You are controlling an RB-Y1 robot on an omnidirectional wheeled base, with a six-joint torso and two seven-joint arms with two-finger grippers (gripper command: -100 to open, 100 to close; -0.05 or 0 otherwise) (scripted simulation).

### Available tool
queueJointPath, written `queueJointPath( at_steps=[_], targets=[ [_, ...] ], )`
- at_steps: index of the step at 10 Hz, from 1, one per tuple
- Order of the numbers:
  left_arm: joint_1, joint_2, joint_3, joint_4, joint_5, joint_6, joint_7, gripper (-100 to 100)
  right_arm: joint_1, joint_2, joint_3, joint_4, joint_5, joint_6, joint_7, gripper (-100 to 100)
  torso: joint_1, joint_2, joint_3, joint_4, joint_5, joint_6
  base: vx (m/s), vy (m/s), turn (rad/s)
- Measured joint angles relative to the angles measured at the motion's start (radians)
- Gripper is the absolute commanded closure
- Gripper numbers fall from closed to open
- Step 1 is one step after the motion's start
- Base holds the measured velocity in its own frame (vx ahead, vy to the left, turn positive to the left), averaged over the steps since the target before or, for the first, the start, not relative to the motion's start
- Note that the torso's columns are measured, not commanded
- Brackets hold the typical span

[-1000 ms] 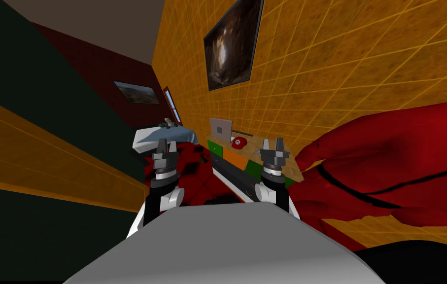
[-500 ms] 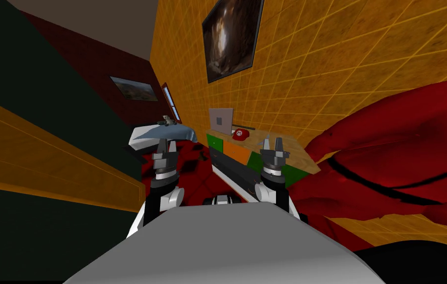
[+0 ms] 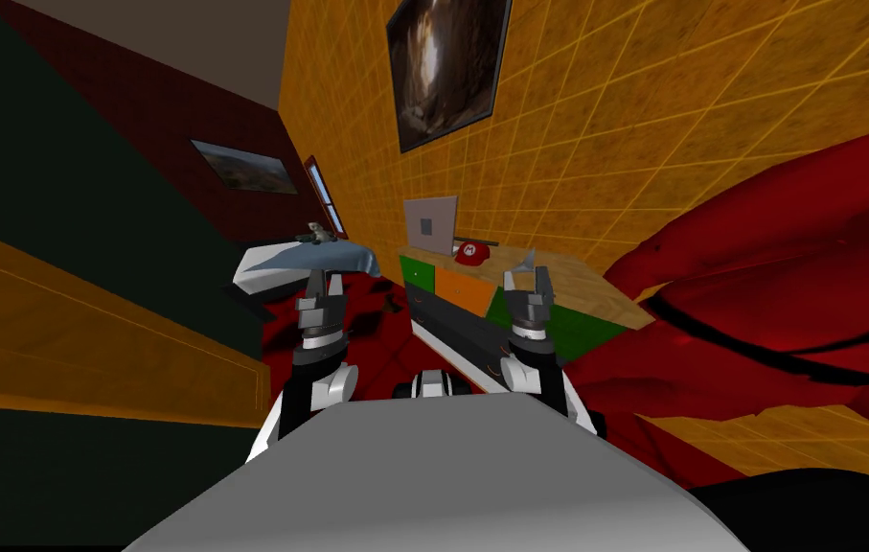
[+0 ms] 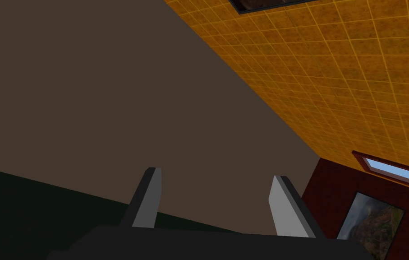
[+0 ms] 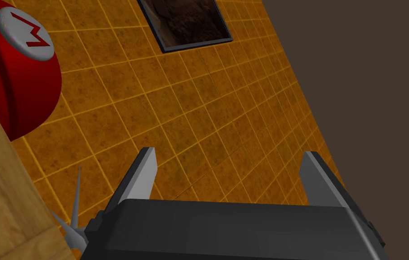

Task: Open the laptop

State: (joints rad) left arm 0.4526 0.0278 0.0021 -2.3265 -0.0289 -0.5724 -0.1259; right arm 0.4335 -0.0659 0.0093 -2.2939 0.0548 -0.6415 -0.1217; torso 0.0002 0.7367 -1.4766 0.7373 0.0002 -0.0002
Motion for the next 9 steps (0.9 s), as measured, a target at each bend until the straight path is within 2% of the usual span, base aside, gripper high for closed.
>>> queueJointPath(
  at_steps=[5, 9],
  targets=[
    [0.0, 0.0, 0.0, 0.0, 0.0, 0.0, 0.0, 0, -0.059, -0.136, -0.047, 0.058, 0.045, 0.006, 0.029, -100, 0.001, 0.004, 0.002, 0.001, 0.0, 0.0, 0.117, 0.157, -0.168],
    [0.0, 0.0, 0.0, 0.0, 0.0, 0.0, 0.0, 0, -0.131, -0.256, -0.108, 0.125, 0.101, 0.016, 0.064, -100, 0.002, 0.0, 0.0, 0.0, 0.001, 0.0, 0.173, 0.253, -0.293]
  ],
)
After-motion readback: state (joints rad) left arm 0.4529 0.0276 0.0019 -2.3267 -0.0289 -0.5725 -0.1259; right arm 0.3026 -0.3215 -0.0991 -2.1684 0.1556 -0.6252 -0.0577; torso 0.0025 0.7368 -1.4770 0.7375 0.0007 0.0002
